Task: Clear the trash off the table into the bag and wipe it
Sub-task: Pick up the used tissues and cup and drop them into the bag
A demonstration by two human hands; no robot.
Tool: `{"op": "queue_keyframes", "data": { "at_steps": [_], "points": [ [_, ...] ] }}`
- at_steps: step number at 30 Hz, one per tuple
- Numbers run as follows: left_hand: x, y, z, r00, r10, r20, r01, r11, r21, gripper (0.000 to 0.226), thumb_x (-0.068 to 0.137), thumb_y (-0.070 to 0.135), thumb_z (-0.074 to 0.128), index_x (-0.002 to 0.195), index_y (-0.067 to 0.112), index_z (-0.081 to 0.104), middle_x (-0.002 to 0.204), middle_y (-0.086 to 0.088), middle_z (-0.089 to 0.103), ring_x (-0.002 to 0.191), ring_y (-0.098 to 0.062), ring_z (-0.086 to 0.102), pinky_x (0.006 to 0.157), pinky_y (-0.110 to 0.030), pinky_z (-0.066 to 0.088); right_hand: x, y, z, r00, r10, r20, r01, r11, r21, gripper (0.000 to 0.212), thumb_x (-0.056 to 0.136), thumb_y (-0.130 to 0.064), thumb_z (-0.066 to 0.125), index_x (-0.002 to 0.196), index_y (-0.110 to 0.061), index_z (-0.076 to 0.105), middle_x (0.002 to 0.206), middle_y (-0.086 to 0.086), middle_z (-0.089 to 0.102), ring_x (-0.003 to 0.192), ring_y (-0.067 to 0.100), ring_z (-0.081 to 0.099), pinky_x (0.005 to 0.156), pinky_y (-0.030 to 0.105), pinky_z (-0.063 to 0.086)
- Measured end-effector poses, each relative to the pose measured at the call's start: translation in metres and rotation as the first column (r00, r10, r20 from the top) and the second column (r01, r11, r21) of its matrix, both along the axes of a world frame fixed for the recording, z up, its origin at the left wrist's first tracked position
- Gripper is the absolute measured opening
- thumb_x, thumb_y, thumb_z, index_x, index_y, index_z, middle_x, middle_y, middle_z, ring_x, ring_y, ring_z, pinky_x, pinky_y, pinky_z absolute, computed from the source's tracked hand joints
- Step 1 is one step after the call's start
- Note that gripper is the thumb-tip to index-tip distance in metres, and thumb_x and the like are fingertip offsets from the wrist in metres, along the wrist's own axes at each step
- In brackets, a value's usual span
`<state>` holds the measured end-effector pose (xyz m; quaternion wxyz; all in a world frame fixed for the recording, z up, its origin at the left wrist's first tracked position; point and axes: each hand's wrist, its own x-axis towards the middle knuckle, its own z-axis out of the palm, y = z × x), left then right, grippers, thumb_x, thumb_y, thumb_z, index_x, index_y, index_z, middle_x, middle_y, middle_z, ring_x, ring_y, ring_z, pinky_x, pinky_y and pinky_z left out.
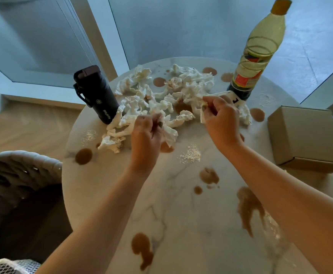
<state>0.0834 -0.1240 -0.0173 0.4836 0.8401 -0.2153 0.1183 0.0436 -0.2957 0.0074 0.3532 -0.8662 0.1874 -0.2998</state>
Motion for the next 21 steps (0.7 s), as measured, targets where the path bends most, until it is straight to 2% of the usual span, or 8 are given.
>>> {"op": "queue_keyframes", "data": {
  "at_steps": [3, 8, 12, 16, 21],
  "points": [
    [-0.028, -0.005, 0.014, 0.998, -0.01, 0.068, 0.01, 1.0, -0.008, 0.021, 0.087, 0.002, 0.058, 0.107, 0.006, 0.064, 0.101, -0.005, 0.057, 0.092, -0.013, 0.059, 0.084, -0.018, 0.049, -0.037, -0.002, 0.013, 0.996, 0.007, 0.093, -0.007, 1.0, 0.007, 0.018, 0.084, -0.001, 0.06, 0.1, 0.0, 0.068, 0.095, 0.003, 0.059, 0.079, -0.003, 0.049, 0.076, -0.006, 0.031],
    [-0.105, -0.02, 0.019, 0.983, -0.153, 0.101, 0.151, 0.988, 0.027, 0.016, 0.085, 0.001, 0.062, 0.1, 0.003, 0.067, 0.096, -0.005, 0.058, 0.085, -0.003, 0.056, 0.075, -0.012, 0.048, -0.123, -0.011, 0.006, 0.994, 0.028, 0.105, -0.033, 0.998, 0.045, 0.018, 0.084, -0.002, 0.062, 0.101, -0.004, 0.068, 0.096, 0.001, 0.061, 0.086, 0.007, 0.056, 0.08, 0.006, 0.045],
    [-0.175, -0.037, 0.01, 0.962, -0.272, 0.032, 0.27, 0.961, 0.056, 0.014, 0.084, 0.003, 0.064, 0.097, 0.003, 0.068, 0.096, -0.01, 0.059, 0.082, -0.012, 0.059, 0.074, -0.016, 0.05, -0.212, -0.02, -0.009, 0.997, -0.033, 0.071, 0.024, 0.992, 0.122, 0.016, 0.085, -0.003, 0.063, 0.099, -0.004, 0.068, 0.093, -0.002, 0.058, 0.081, 0.002, 0.054, 0.077, 0.008, 0.047],
    [-0.253, -0.052, -0.001, 0.914, -0.403, -0.04, 0.404, 0.913, 0.06, 0.012, 0.082, 0.001, 0.065, 0.093, 0.003, 0.07, 0.102, -0.004, 0.058, 0.091, -0.005, 0.057, 0.079, -0.012, 0.048, -0.306, -0.032, -0.034, 0.985, -0.161, 0.065, 0.149, 0.976, 0.161, 0.014, 0.084, -0.004, 0.063, 0.097, -0.004, 0.068, 0.094, 0.0, 0.06, 0.084, 0.005, 0.057, 0.077, 0.011, 0.049],
    [-0.345, -0.06, -0.033, 0.783, -0.586, -0.208, 0.614, 0.781, 0.11, 0.013, 0.081, 0.0, 0.063, 0.092, 0.002, 0.069, 0.092, -0.006, 0.064, 0.083, -0.005, 0.059, 0.075, -0.007, 0.046, -0.422, -0.032, -0.087, 0.954, -0.298, -0.037, 0.299, 0.933, 0.202, 0.012, 0.082, 0.005, 0.061, 0.093, 0.0, 0.066, 0.084, 0.004, 0.059, 0.072, 0.001, 0.053, 0.064, 0.006, 0.045]
  ]
}}
